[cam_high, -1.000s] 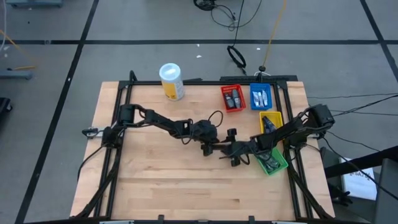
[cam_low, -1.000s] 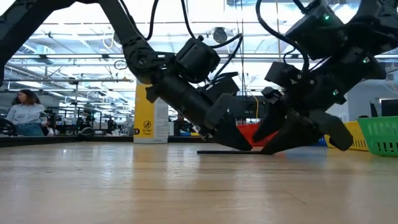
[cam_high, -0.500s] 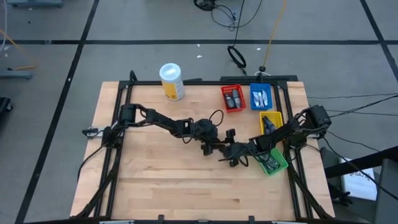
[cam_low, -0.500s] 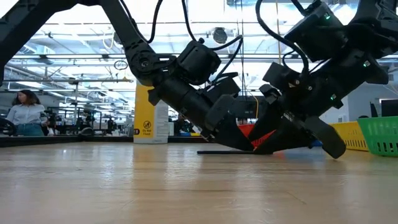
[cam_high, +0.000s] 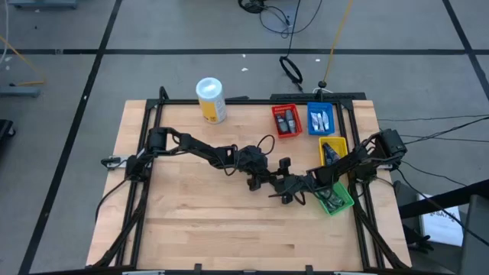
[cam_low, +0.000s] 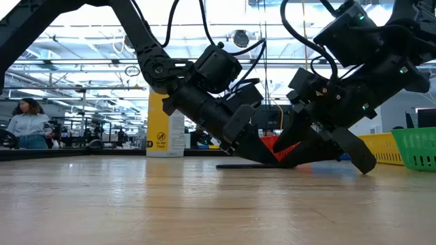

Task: Pick & Place Travel size toiletries
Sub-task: Put the black comb into the green bin

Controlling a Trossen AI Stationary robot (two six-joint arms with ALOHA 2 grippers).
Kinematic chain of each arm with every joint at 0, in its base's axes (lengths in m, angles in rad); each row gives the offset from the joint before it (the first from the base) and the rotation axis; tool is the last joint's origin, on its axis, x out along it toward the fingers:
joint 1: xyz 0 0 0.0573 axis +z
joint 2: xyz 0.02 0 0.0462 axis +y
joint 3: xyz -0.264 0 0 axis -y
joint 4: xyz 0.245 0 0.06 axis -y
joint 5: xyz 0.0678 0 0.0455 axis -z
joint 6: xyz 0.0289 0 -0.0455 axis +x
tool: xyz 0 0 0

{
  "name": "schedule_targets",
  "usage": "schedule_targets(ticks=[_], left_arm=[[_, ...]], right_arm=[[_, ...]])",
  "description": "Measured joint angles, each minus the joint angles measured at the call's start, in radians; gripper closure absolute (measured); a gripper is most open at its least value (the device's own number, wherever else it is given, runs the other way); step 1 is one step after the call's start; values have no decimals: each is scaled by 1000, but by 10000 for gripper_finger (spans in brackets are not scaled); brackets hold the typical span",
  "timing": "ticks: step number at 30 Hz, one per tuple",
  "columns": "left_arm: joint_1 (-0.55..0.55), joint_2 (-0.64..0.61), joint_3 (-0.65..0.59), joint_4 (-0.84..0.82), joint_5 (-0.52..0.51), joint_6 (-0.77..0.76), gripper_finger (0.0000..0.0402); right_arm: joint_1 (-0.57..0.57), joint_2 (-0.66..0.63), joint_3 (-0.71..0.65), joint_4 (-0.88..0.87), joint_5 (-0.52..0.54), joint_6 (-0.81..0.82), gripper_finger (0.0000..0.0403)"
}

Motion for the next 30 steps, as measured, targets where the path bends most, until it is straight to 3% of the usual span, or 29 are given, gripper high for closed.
schedule_targets(ticks=[11, 14, 18, 24, 27, 30], left_arm=[[-1, 0, 0, 1, 2, 9, 396], [-1, 0, 0, 3, 3, 8, 398], [-1, 0, -1, 6, 4, 8, 397], [-2, 0, -2, 11, -9, 10, 398], [-4, -38, -2, -30, -77, 12, 398], [-5, -100, -7, -108, -103, 24, 397]], right_arm=[[-7, -71, -2, -18, 49, 33, 232], [-14, -78, 0, -48, 11, 49, 232], [-39, -78, 0, -98, -118, 96, 232], [-51, -79, 1, -98, -145, 137, 232], [-51, -79, 1, -98, -146, 210, 232], [-51, -78, 0, -98, -125, 395, 232]])
